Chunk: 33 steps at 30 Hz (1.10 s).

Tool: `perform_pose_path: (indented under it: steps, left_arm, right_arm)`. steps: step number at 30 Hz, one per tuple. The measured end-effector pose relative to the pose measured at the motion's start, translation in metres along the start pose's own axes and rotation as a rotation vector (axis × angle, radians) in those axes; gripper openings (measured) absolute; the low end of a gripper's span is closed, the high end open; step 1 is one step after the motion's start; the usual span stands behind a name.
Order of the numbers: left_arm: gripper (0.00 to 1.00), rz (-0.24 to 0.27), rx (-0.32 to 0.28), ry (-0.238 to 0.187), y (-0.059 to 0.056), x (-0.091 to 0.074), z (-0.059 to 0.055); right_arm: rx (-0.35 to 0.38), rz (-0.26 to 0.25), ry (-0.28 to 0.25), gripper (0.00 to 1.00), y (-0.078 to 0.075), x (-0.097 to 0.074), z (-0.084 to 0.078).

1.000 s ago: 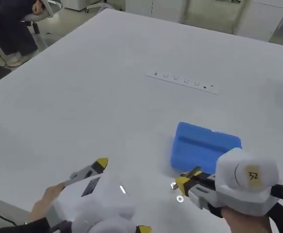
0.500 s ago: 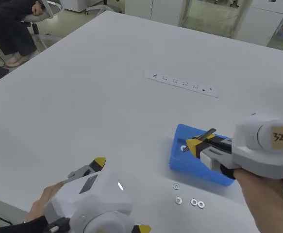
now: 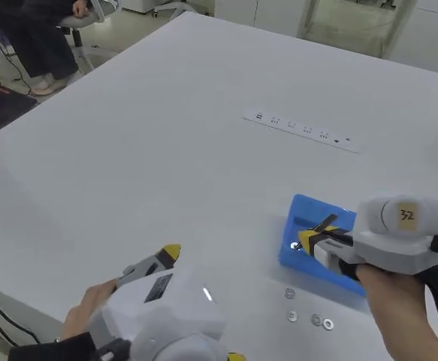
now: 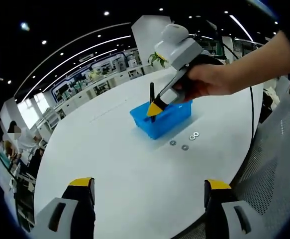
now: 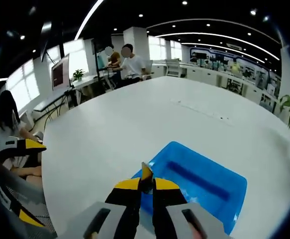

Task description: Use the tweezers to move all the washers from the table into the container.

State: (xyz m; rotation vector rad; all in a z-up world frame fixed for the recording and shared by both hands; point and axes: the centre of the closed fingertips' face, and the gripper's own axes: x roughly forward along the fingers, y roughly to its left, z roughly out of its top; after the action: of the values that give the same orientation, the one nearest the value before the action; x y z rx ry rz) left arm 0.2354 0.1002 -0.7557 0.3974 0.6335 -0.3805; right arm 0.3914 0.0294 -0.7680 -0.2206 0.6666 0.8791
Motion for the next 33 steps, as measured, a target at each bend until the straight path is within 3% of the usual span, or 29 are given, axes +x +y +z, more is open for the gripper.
perform_pose_path:
  steps: [9, 18, 26, 33]
  left_arm:
    - [0.92, 0.008, 0.002, 0.014, 0.002, -0.002, -0.002]
    - [0.92, 0.011, 0.006, 0.020, 0.002, -0.002, -0.003]
    - [0.92, 0.017, -0.001, 0.013, 0.004, -0.003, -0.002]
    - [0.92, 0.044, -0.035, -0.017, 0.011, -0.006, 0.002]
  right_arm:
    - [0.008, 0.006, 0.038, 0.05, -0.004, 0.010, -0.010]
    - [0.037, -0.017, 0.014, 0.06, -0.009, 0.003, -0.006]
    - [0.065, -0.011, -0.096, 0.05, 0.001, -0.040, 0.020]
    - [0.051, 0.008, -0.130, 0.05, 0.023, -0.071, 0.017]
